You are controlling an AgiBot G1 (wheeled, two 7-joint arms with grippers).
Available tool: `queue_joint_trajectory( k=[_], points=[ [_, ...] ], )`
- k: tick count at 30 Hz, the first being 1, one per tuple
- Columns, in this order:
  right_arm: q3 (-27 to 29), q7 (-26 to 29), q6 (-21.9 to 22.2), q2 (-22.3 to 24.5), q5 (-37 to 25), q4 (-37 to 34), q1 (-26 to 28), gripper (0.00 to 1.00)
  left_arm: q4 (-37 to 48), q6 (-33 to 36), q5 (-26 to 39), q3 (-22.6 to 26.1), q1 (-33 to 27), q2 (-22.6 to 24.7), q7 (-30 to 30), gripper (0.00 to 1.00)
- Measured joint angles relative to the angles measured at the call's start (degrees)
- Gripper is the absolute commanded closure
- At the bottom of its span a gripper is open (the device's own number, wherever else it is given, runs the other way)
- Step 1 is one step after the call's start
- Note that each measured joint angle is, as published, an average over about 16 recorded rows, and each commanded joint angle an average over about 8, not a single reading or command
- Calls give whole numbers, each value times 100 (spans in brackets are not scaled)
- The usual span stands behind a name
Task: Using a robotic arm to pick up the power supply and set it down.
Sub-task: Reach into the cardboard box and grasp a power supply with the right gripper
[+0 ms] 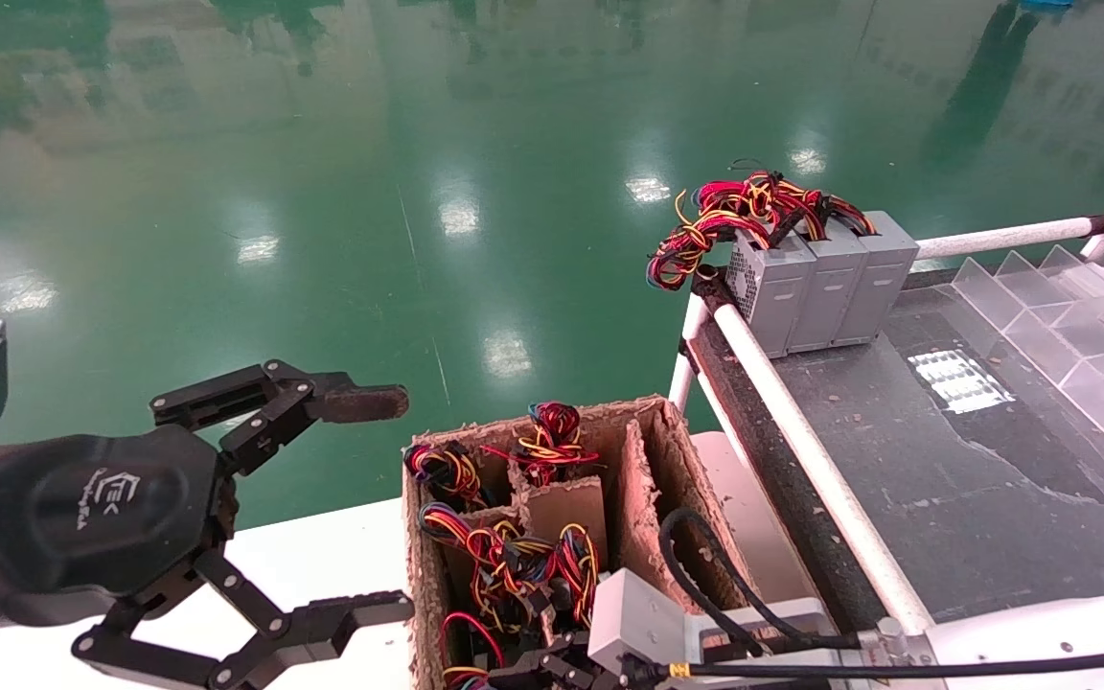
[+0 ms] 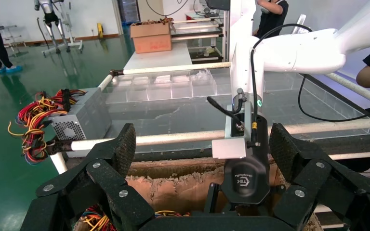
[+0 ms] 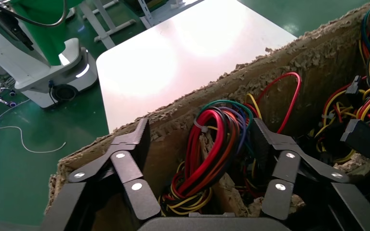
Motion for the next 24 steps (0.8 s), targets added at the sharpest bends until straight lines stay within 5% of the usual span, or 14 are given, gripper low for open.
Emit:
queue_joint_trajectory(
  k=[24],
  points=[
    [120, -259, 3, -1, 212, -229, -96, 100, 0, -1, -1, 2, 0, -1, 1, 0]
  ],
)
